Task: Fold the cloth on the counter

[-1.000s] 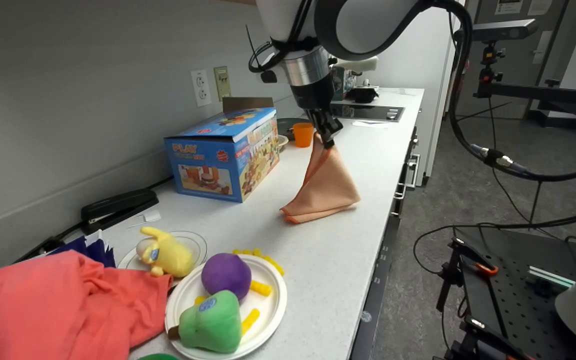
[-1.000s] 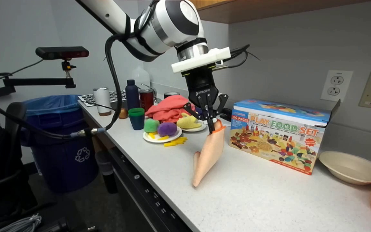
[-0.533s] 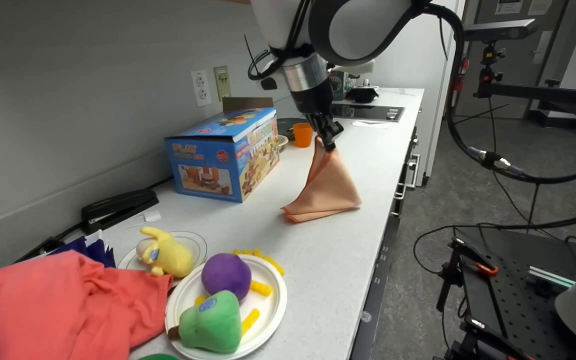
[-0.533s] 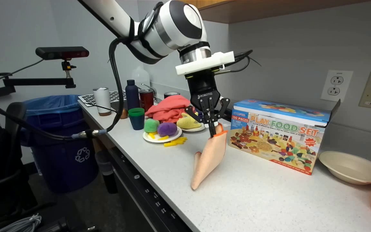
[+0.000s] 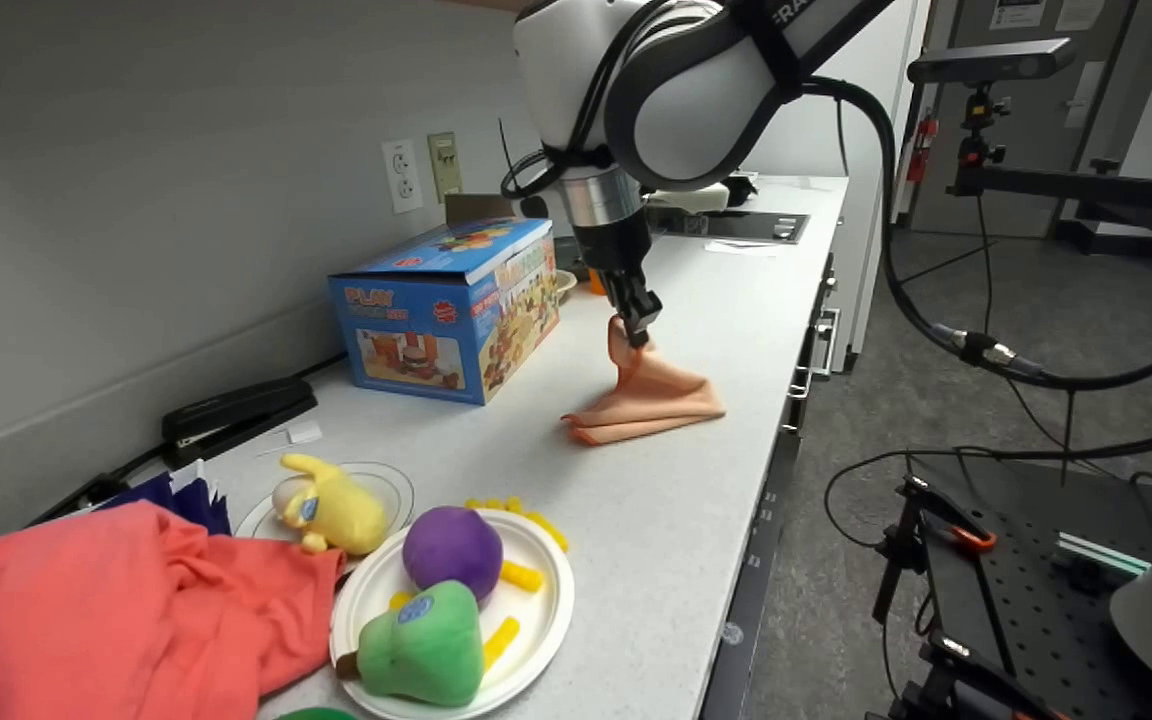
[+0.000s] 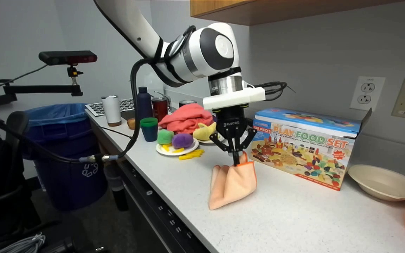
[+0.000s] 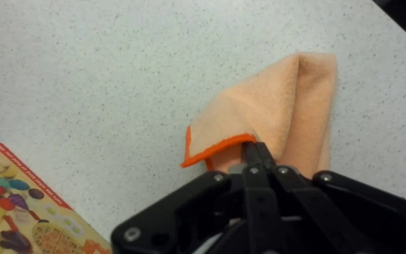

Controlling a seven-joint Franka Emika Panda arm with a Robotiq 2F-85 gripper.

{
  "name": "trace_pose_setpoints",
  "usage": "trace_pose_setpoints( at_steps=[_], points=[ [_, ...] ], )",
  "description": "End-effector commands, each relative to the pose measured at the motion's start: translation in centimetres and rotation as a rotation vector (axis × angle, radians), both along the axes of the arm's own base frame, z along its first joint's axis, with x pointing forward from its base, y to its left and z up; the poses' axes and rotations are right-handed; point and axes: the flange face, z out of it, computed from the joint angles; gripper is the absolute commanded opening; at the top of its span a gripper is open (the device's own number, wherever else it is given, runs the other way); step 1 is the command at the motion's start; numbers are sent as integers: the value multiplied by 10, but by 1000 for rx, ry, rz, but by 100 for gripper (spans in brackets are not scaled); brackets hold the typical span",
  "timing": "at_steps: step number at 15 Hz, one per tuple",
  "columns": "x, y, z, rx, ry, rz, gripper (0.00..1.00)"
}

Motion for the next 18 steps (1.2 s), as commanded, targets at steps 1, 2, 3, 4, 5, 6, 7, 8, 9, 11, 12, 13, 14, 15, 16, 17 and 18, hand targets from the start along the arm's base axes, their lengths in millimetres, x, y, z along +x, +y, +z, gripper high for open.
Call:
trace_pose_setpoints(
  at_steps=[1,2,3,4,5,6,7,8,9,11,12,13,14,15,16,17,18],
  points=[
    [5,-4,-8,82,-49,6,0],
    [6,-4,-10,100,-60,-1,0],
    [7,-4,-12,119,-67,-11,0],
    [6,-3,-14,140,-71,-23,0],
    [6,-2,-15,151,-76,-32,0],
    [6,-2,-15,165,-79,-41,0],
    [7,-2,-16,178,-80,-53,0],
    [7,0,-17,198,-81,-67,0],
    [7,0,-17,213,-82,-78,0],
    [7,1,-18,235,-86,-88,0],
    [8,1,-18,245,-94,-94,0],
    [8,2,-18,261,-102,-99,0],
    [9,3,-18,283,-116,-100,0],
    [10,4,-18,303,-128,-109,0],
    [11,5,-18,323,-141,-114,0],
    [11,6,-18,344,-151,-119,0],
    [12,6,-19,355,-162,-119,0]
  ],
)
